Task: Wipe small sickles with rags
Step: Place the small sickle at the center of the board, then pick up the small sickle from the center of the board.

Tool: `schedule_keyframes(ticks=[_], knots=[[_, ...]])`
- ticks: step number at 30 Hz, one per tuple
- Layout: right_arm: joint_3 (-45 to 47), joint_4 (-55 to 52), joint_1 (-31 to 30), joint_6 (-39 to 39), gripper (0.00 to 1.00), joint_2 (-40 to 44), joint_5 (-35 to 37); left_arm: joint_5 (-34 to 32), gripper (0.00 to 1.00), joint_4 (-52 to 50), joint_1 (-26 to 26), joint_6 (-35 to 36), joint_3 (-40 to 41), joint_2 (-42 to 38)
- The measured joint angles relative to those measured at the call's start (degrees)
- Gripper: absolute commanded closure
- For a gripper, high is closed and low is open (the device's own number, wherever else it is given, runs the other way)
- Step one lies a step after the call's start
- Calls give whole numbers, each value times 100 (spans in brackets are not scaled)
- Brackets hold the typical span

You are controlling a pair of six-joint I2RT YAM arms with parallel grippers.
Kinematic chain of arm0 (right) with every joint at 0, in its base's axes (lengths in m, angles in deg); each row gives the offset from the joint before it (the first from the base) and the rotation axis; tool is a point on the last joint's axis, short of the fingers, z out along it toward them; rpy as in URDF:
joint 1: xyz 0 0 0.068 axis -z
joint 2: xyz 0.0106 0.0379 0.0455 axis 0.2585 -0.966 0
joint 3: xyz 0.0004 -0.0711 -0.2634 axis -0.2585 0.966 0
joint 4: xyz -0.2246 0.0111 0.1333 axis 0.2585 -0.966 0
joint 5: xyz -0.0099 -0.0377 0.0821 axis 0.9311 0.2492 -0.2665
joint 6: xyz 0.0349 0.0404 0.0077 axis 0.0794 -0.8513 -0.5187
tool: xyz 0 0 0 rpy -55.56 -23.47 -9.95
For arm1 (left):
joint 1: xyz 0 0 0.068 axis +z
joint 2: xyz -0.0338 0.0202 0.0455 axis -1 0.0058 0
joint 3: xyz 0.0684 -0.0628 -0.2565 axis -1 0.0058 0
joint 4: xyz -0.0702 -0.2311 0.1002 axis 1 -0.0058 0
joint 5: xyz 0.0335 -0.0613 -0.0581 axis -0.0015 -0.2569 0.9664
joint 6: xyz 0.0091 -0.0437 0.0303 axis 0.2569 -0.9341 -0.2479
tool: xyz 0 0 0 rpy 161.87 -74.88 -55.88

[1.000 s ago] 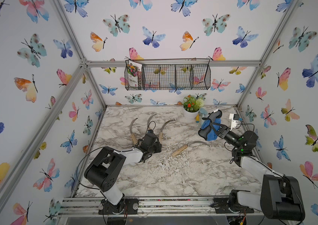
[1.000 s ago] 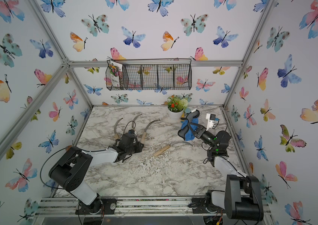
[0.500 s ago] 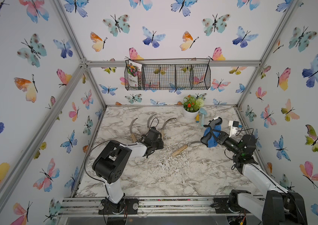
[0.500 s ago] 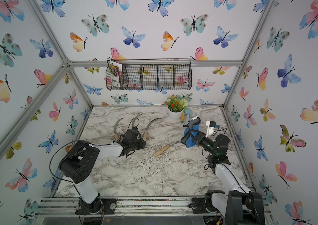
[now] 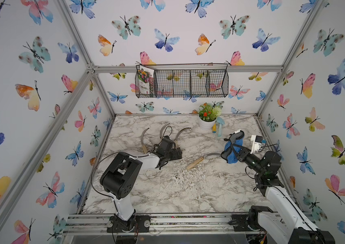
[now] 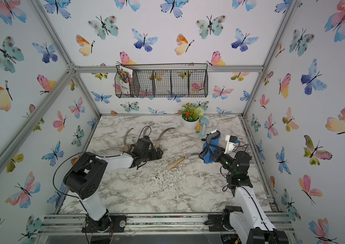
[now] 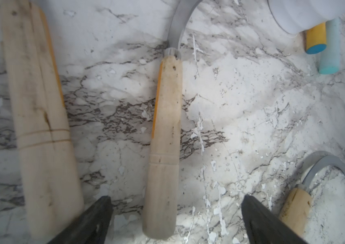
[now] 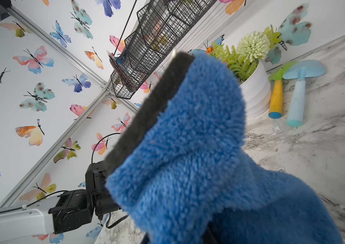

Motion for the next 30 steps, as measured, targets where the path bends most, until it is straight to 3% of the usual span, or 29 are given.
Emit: schedule_keyframes(ticks=[6, 9, 13, 19, 21, 26, 30], knots=[[122, -271, 0, 131, 98, 337, 157, -702, 0, -933, -175, -310, -326, -702], [219, -326, 0, 155, 98, 498, 286, -1016, 2, -876, -345, -203, -337, -1224], [498, -208, 0, 127, 98, 680, 662, -1213, 0, -216, -560, -101, 492, -2155], [881, 120, 0, -144, 98, 546, 1080, -437, 1, 767, -636, 238, 1808, -2861], [1001, 511, -2, -352, 98, 522, 1152, -444, 1, 955, -953, 431, 2181, -3016], [1578, 1530, -216, -713, 98, 372, 1604, -953, 1, 1362, -2310, 1082, 2142, -2551], [1519, 1690, -601, -706, 98, -195, 1792, -1209, 4, 1622, -2638, 1434, 1834, -1655]])
